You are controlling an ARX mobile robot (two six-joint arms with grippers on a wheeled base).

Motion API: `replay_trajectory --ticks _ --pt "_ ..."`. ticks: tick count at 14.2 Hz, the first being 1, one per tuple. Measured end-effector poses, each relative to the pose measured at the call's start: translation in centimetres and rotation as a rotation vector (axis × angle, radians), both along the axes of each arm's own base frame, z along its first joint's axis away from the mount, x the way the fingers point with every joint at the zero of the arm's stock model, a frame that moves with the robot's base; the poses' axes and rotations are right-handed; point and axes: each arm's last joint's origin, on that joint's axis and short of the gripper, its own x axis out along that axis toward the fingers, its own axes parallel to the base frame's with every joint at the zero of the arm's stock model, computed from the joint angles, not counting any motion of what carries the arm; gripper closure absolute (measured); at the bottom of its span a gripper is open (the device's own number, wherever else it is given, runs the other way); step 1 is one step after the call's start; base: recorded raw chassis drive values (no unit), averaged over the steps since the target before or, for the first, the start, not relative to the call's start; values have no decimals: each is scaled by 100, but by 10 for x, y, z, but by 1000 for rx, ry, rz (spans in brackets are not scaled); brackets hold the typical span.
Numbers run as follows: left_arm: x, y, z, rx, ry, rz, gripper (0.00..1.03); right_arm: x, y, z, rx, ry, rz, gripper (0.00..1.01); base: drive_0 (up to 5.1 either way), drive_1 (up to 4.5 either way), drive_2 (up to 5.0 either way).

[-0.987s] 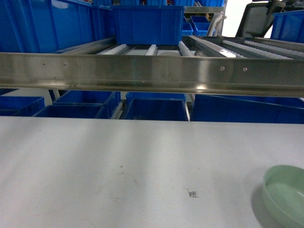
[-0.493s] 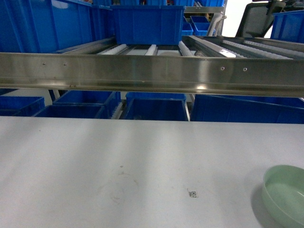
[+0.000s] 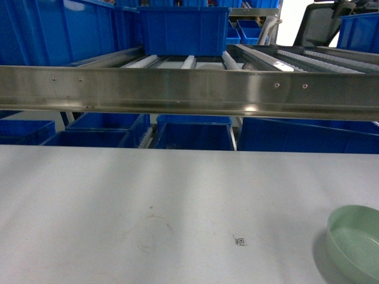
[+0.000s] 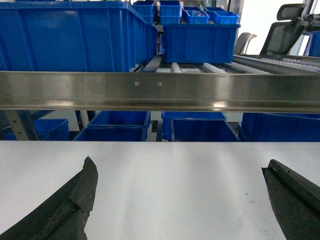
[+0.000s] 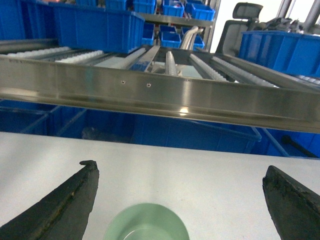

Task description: Place green bowl on second shelf with right arm

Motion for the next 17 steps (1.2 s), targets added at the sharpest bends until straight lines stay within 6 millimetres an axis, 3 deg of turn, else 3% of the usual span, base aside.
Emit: replay_trajectory --ticks 2,4,8,10,14,17 --pt "0 0 0 0 0 0 5 36 -3 14 -25 69 -1 3 0 0 0" --pt "0 0 0 0 0 0 5 67 -7 11 -55 214 26 3 0 0 0" --pt "0 0 0 0 0 0 5 110 -18 19 -76 472 112 3 0 0 0" --pt "0 0 0 0 0 0 5 120 -23 11 -91 587 166 3 0 0 0" --pt "0 0 0 0 0 0 5 118 -24 -6 -133 717 220 3 0 0 0" --pt "0 0 0 0 0 0 5 122 -27 -35 -195 822 247 3 0 0 0"
